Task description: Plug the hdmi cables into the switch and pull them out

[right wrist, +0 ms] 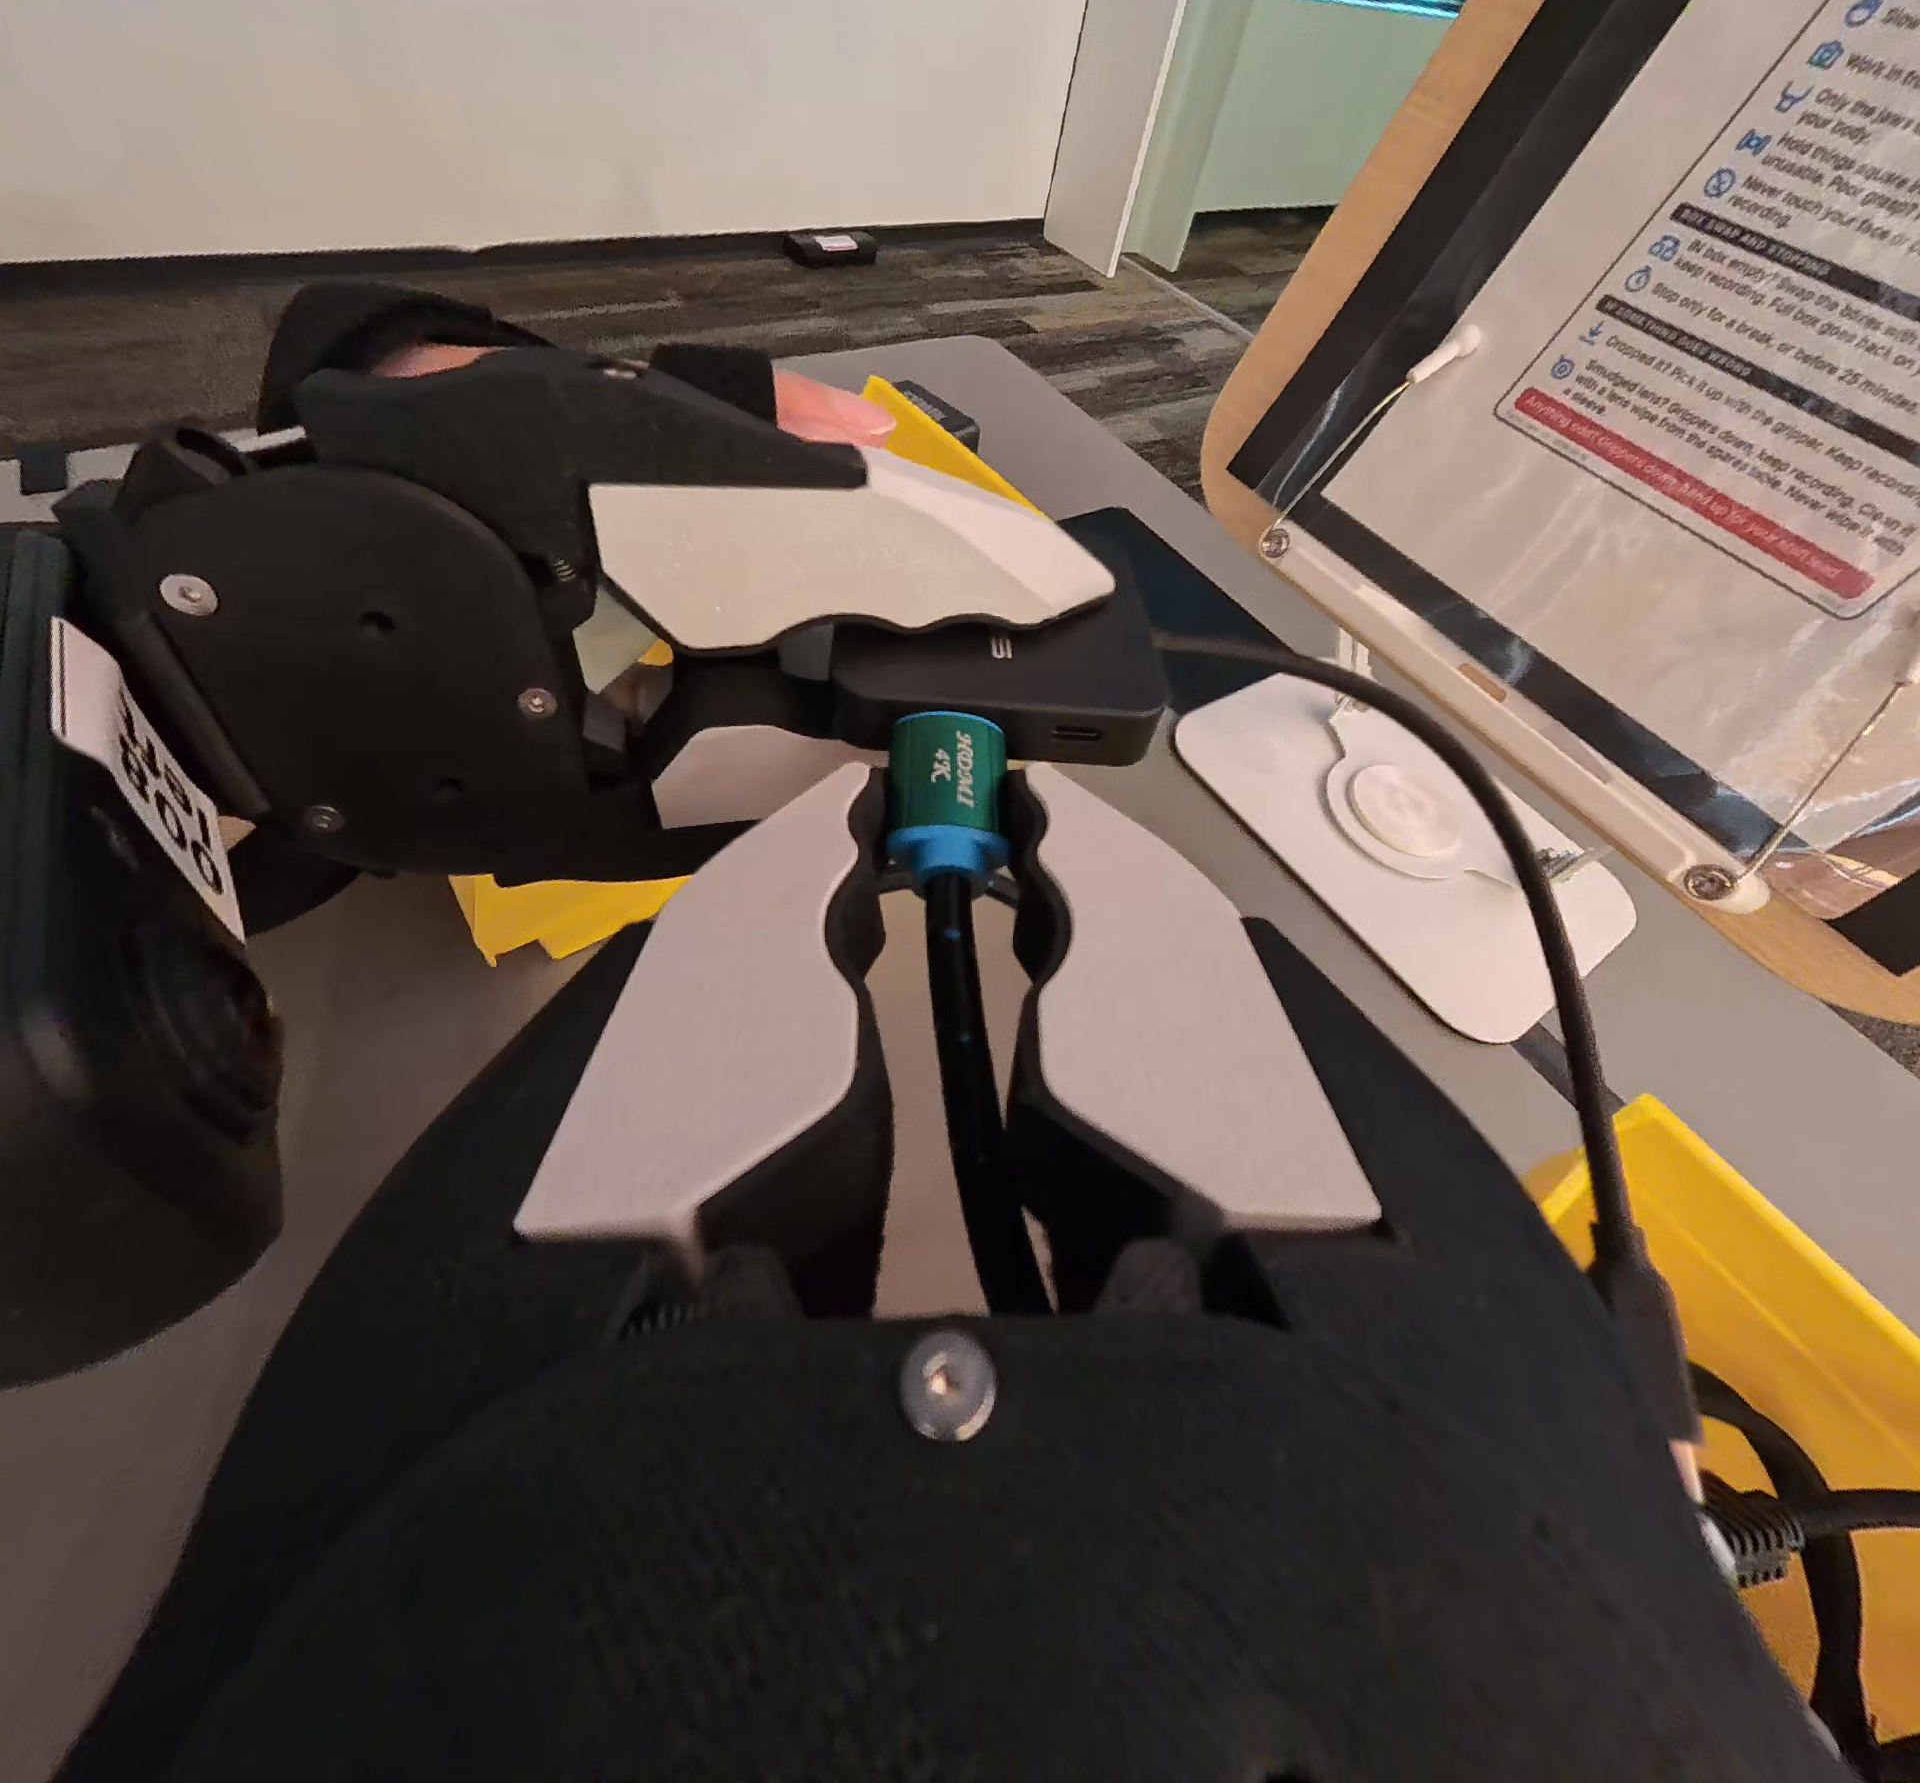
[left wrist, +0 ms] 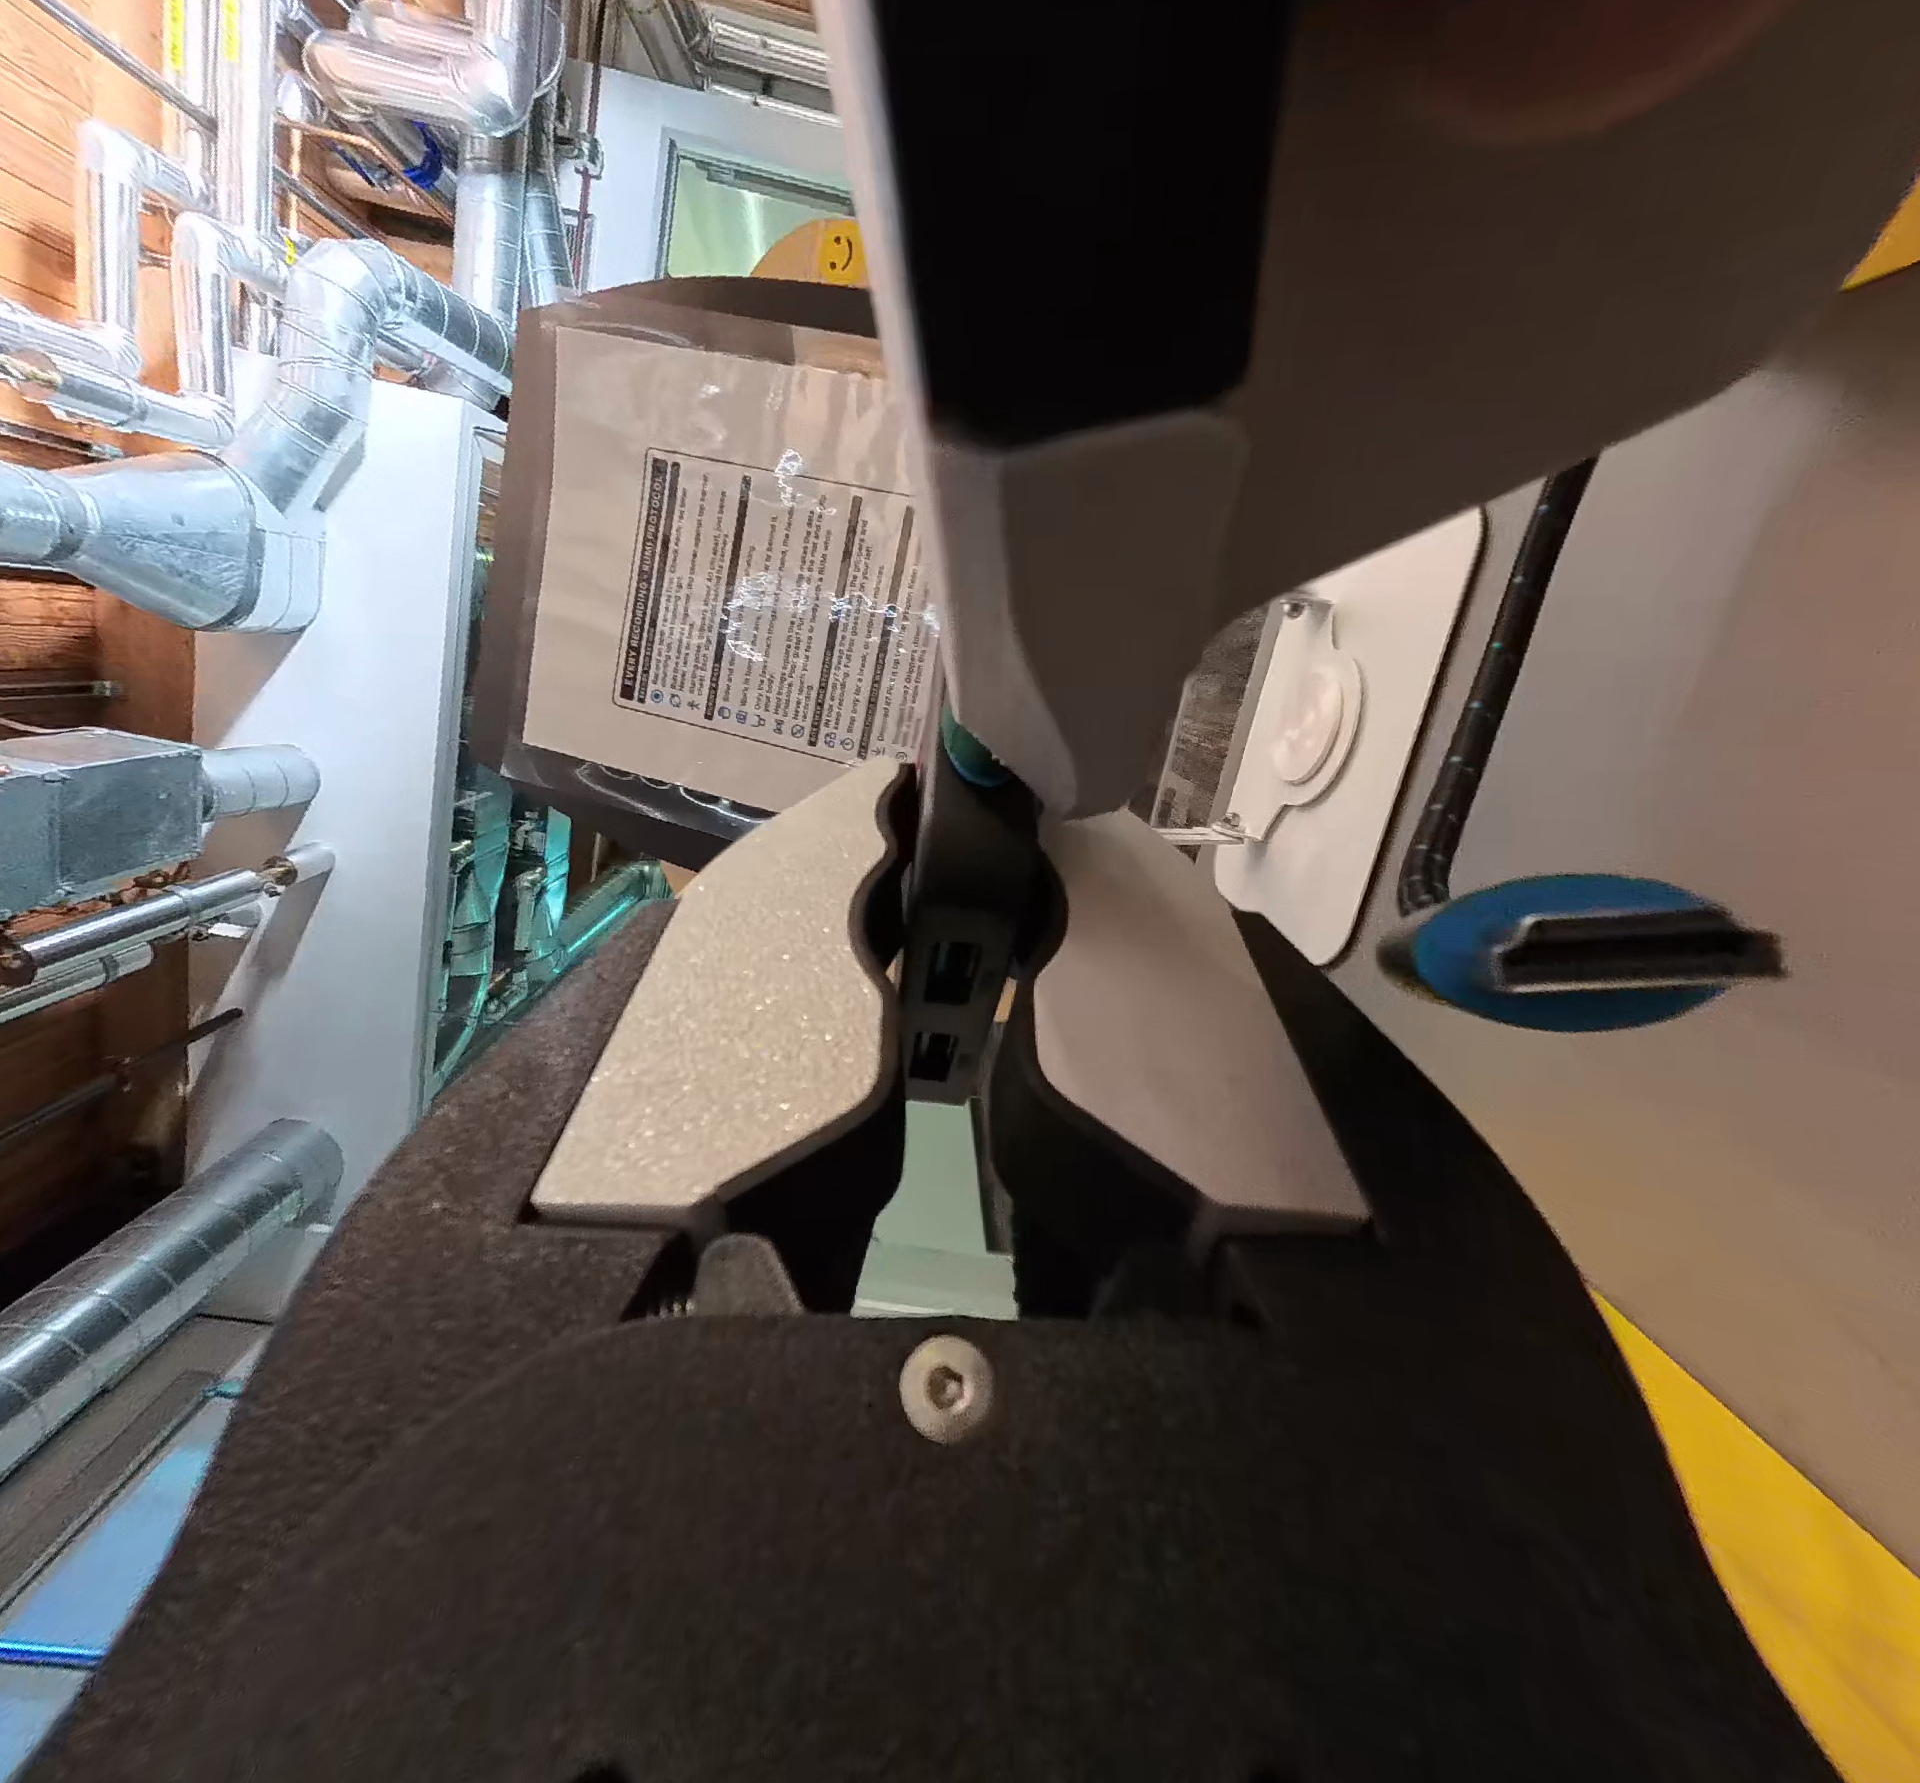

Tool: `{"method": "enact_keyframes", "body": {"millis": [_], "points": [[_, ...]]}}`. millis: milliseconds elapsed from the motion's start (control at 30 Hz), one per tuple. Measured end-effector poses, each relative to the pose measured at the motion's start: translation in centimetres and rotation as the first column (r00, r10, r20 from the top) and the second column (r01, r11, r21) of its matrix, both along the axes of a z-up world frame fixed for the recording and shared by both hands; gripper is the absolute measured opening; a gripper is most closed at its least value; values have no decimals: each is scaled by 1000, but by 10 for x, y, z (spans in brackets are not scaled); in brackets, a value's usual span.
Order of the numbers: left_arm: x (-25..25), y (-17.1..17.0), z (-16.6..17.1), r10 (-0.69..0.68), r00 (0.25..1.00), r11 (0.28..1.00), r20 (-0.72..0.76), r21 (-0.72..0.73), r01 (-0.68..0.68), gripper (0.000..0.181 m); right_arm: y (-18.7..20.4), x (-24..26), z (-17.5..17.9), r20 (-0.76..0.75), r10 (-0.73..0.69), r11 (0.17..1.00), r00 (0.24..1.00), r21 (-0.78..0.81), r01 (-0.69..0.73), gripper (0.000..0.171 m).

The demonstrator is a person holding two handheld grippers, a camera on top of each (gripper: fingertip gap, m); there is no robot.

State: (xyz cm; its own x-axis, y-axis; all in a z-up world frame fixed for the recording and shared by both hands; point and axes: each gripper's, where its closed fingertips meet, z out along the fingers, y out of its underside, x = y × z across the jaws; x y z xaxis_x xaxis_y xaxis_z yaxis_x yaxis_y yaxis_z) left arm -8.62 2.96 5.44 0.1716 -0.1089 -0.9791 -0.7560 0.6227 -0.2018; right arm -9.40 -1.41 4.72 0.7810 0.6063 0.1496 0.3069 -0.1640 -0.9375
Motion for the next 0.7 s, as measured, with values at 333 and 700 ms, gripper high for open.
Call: {"method": "enact_keyframes", "body": {"millis": [333,700], "points": [[0,-2,-2,-11,1000,998,-10,-59,10,16,-3,0,0,-63,20,997,998,-73,-25,22],[-3,-14,15,-26,999,1000,20,-14,26,16,-15,-4,17,-62,52,999,997,3,-52,22]]}}
